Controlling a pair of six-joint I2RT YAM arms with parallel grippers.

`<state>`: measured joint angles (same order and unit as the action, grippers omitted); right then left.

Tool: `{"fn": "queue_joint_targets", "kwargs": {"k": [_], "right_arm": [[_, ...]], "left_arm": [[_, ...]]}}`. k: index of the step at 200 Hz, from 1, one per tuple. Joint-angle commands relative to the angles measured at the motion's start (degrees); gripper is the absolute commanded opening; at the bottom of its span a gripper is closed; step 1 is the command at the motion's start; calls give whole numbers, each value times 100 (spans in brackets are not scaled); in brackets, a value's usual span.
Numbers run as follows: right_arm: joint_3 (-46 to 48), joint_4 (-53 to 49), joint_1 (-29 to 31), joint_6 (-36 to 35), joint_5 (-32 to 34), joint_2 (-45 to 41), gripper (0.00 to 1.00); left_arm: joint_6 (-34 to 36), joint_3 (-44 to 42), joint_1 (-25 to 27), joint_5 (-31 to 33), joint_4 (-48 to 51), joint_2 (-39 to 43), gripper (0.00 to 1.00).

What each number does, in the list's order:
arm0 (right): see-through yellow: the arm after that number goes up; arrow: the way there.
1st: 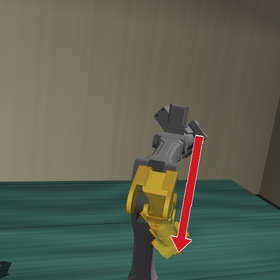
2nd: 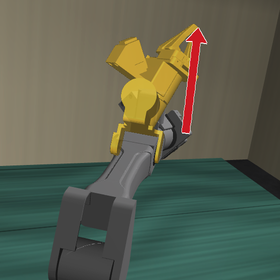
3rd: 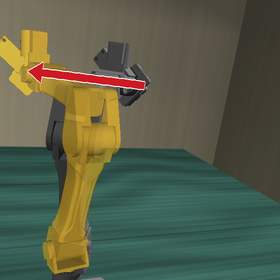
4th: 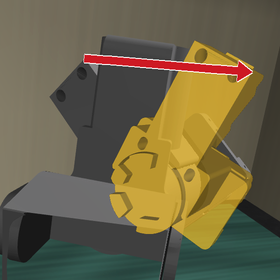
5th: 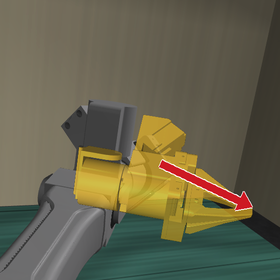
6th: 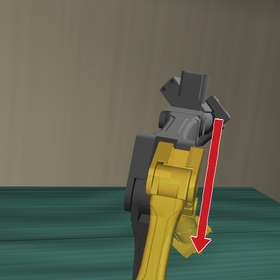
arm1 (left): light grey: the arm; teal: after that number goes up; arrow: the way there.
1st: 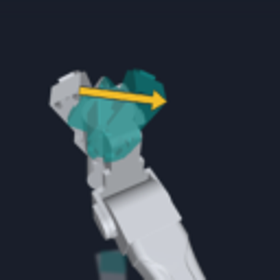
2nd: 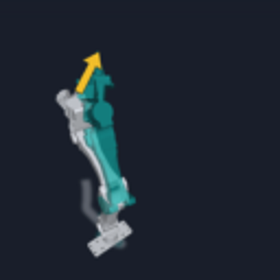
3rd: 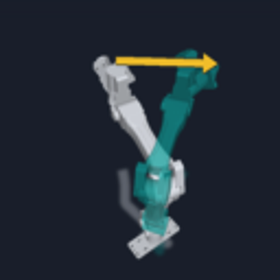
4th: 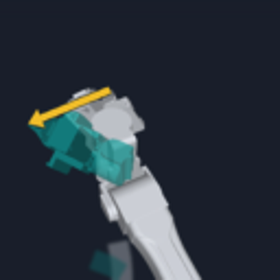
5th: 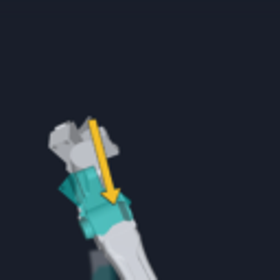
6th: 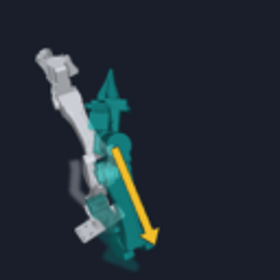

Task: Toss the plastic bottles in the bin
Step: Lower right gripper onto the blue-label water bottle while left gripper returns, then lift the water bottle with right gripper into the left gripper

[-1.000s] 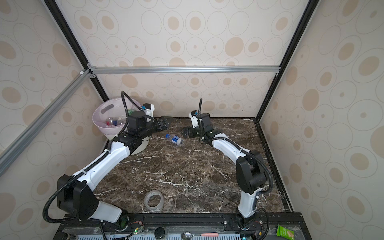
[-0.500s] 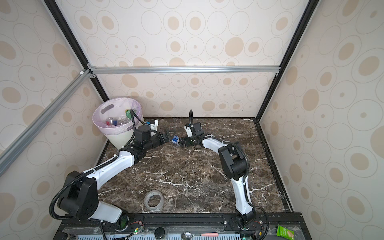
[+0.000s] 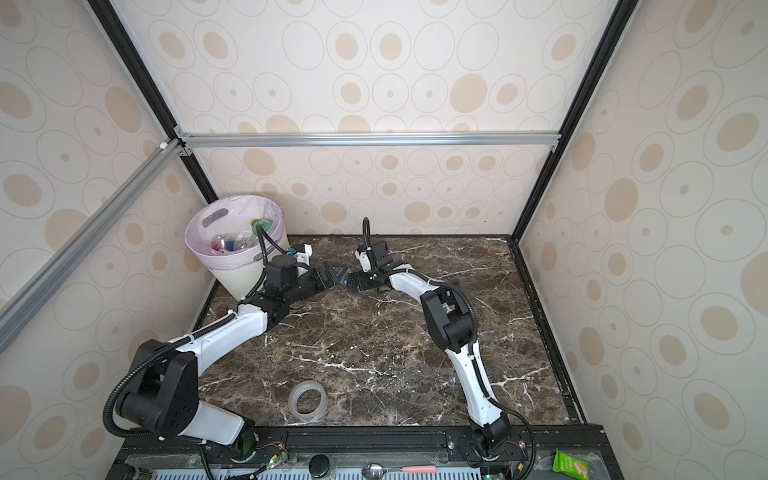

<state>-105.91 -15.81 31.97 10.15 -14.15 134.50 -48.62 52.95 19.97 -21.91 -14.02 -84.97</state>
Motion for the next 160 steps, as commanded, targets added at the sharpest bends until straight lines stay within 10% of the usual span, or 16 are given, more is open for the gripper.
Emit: {"fn": "queue_joint_targets", "kwargs": {"k": [1,83,160], "right_arm": [[-269,-337,105,-141,88,166,89],[212,-422,136,-17,206,-96,48],[2083,47,-190,299,515,-1391,42]], "left_arm": [[-52,1,-43,-50,-172,31,99],[-10,-187,-70,4,-153,297,99],[-40,-442,-63,11,-78,607,99]]}}
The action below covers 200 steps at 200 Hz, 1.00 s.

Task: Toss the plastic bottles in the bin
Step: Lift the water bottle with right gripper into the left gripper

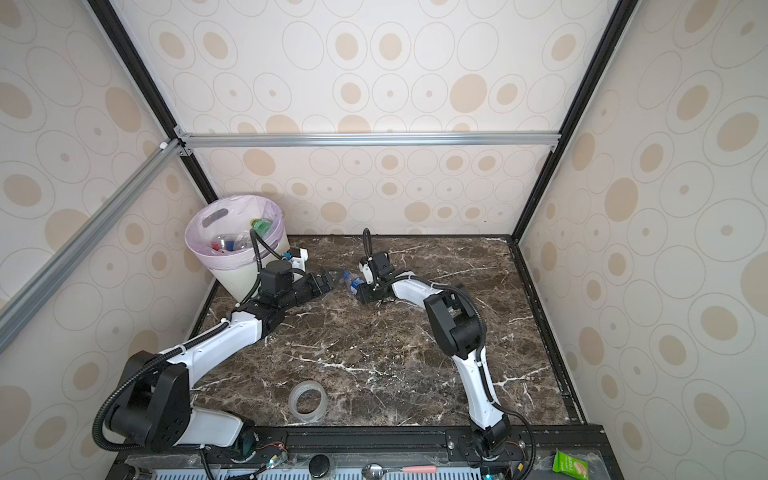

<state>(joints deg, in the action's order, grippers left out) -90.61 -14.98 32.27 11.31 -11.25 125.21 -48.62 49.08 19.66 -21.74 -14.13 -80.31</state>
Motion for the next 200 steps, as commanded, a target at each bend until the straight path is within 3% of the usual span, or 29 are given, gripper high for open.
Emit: {"fn": "queue_joint_targets", "kwargs": {"k": [1,56,96,158,200], "right_arm": [[571,-29,-234,190,226,-484,42],[1448,-13,-594,361,459,-1490,40],[1714,69,-557,503,202,-2101,40],[1788,245,46,704,202,-2966,40],[1620,432,388,982,107,-3065,40]], "left_arm": [[-41,-60,-33,-15,-70,140,99],[-395,-65,-15,-211,-388,-18,99],[-664,-27,53,-256,-624,-76,99],[-1345,315,91,-425,-1176,-371,99],[-1546,567,214,-489,-1518,-646,99]]}}
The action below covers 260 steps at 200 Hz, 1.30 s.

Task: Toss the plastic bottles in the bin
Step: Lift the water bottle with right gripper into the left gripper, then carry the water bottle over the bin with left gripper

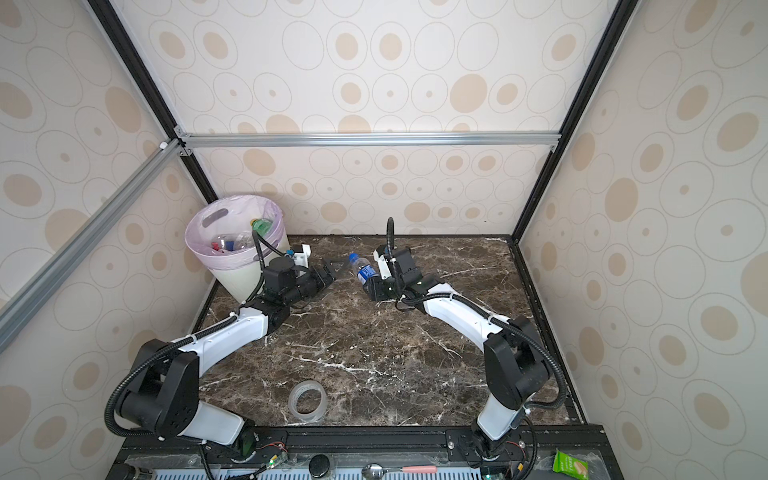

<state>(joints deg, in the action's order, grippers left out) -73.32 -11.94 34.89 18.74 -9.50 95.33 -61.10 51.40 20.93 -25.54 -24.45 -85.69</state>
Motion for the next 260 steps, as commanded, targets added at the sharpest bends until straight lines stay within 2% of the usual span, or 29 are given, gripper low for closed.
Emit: {"fn": "queue_joint_targets", "kwargs": {"k": [1,69,128,213,260], "right_arm": [[-111,130,133,241,-73,-77,40],[-119,643,329,761,-219,-111,41],[-213,904,395,965,-462,-109,41],[-285,918,444,868,-518,-97,43],[-262,913,447,824,-469,-65,49]], "left_arm": [[-306,336,96,-109,-493,-112,99],[-517,135,209,-96,-860,-194,97],[-449,168,235,-56,-896,-253,88],[-432,189,251,-13,-983,-379,66],[-366,219,254,36,-908,-379,55]]}}
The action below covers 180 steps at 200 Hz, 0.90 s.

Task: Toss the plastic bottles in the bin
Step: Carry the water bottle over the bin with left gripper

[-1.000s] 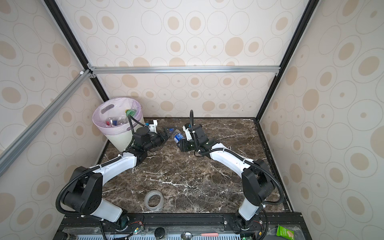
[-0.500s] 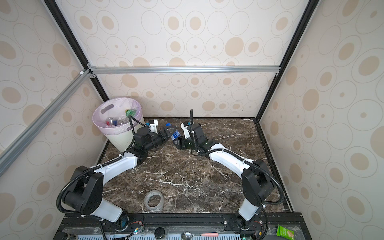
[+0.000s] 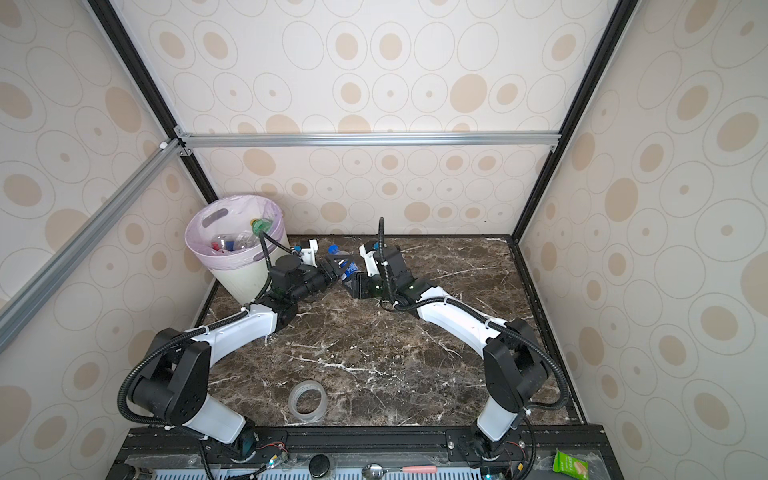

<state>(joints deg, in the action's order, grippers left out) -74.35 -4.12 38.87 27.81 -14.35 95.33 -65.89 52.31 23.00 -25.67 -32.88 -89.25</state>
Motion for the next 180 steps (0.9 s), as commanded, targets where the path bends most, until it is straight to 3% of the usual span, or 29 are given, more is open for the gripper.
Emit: {"fn": "queue_joint_targets", "kwargs": {"k": [1,72,123,180], "right_arm": [[-155,131,50,-83,18,-66,50],[-38,87,44,-195,106,-174,60],[154,-36,46,-366,226,-436,74],[563,-202,32,-641,593,-807,80]], "left_arm": [[112,129,46,51,-62,-22,55],[439,260,46,170,323,13,53],[898,503,39,301,866,57,53],[1439,734,38,554,1499,144,53]]}}
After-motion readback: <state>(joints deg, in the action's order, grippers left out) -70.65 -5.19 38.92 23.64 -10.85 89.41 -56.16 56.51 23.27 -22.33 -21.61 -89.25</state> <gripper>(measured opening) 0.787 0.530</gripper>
